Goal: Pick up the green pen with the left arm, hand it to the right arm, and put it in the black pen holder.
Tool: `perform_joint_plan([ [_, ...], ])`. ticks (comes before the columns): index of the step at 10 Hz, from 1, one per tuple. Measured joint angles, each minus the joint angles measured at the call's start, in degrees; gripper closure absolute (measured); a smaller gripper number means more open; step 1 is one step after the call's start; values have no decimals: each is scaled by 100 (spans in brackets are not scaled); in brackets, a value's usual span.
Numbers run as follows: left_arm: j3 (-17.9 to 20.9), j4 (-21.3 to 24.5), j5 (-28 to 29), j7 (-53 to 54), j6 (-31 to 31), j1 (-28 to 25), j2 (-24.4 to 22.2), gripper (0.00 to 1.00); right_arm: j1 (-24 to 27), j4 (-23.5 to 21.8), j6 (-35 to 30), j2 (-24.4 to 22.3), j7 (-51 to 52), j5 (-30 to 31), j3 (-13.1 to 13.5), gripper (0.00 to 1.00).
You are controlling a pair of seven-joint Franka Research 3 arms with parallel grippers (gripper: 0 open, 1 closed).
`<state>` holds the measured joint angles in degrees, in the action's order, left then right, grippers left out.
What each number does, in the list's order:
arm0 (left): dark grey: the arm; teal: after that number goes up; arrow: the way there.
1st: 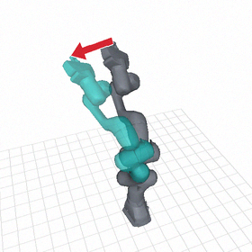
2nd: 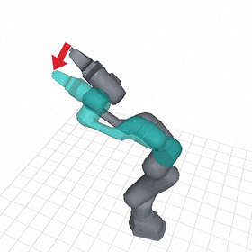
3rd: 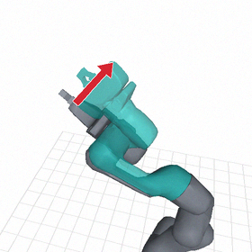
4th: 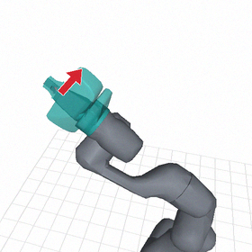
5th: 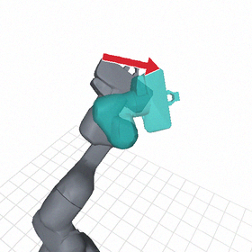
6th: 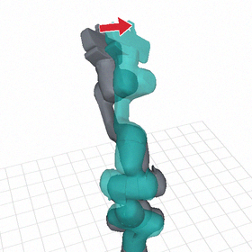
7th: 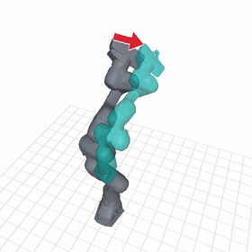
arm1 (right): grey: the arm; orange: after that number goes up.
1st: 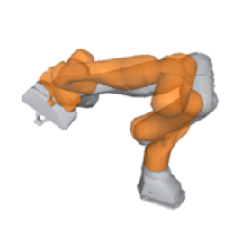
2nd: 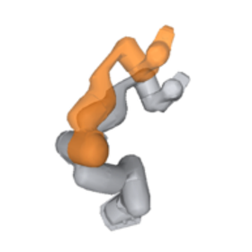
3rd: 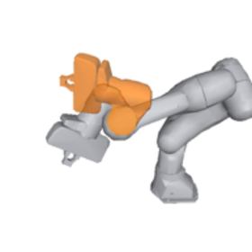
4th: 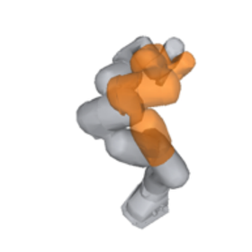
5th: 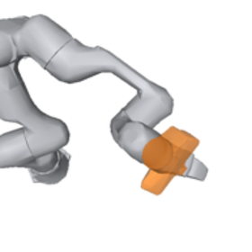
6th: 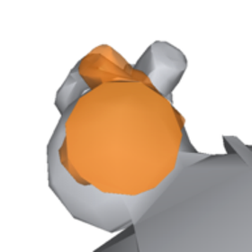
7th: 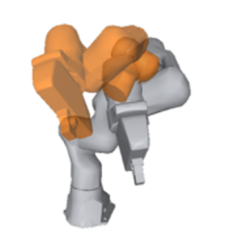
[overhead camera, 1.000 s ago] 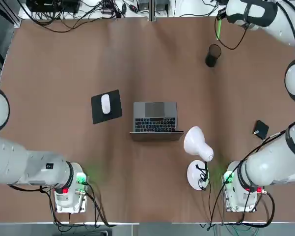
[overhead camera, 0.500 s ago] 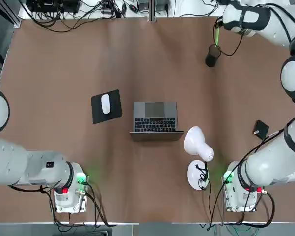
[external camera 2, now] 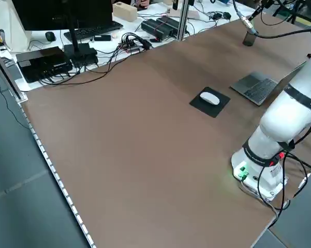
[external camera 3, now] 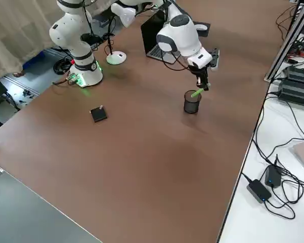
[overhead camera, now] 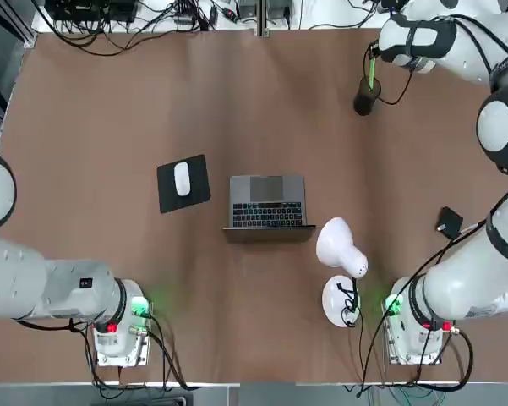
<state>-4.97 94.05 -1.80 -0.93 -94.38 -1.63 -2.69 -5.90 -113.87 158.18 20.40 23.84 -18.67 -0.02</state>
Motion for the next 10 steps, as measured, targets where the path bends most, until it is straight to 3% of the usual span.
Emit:
perform_joint_plan([
  [6, 0, 11, 0, 0, -4, 0, 17, 5, 0, -69, 19, 156, 3, 0, 0, 81],
  [10, 0, 11, 0, 0, -14, 0, 18, 4, 0, -71, 20, 175, 7, 0, 0, 65],
])
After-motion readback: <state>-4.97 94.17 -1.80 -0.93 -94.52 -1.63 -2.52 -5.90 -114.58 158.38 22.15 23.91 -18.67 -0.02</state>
